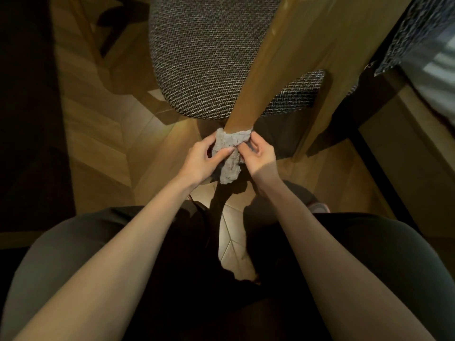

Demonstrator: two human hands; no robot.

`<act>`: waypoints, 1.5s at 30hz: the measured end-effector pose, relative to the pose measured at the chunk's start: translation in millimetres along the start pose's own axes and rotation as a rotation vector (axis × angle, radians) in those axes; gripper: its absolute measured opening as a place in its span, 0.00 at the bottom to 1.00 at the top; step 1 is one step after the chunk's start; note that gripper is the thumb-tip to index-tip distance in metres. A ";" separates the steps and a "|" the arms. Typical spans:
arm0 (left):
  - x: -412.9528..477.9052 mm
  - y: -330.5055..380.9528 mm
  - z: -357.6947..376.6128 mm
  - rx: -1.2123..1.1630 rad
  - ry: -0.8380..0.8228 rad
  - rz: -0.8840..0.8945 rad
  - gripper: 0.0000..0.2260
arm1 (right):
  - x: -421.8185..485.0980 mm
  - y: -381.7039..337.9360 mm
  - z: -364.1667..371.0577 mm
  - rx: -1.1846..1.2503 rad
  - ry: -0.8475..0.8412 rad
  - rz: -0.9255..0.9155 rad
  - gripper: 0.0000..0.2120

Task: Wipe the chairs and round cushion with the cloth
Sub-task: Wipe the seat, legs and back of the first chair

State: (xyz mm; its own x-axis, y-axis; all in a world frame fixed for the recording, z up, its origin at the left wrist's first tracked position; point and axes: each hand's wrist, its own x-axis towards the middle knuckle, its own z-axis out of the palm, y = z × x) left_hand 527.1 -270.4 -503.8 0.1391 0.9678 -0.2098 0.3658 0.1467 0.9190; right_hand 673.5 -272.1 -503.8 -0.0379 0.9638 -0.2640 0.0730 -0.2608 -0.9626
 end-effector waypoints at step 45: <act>34.4 -91.8 11.0 0.278 -0.123 -0.381 0.18 | 60.7 100.5 34.6 -0.077 -0.216 0.570 0.19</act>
State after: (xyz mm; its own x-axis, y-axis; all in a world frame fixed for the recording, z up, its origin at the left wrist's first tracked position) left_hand 508.4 -252.8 -599.1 0.0491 0.8218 -0.5677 0.6417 0.4095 0.6484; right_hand 644.1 -241.8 -618.7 -0.1722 0.6390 -0.7497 0.2125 -0.7190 -0.6617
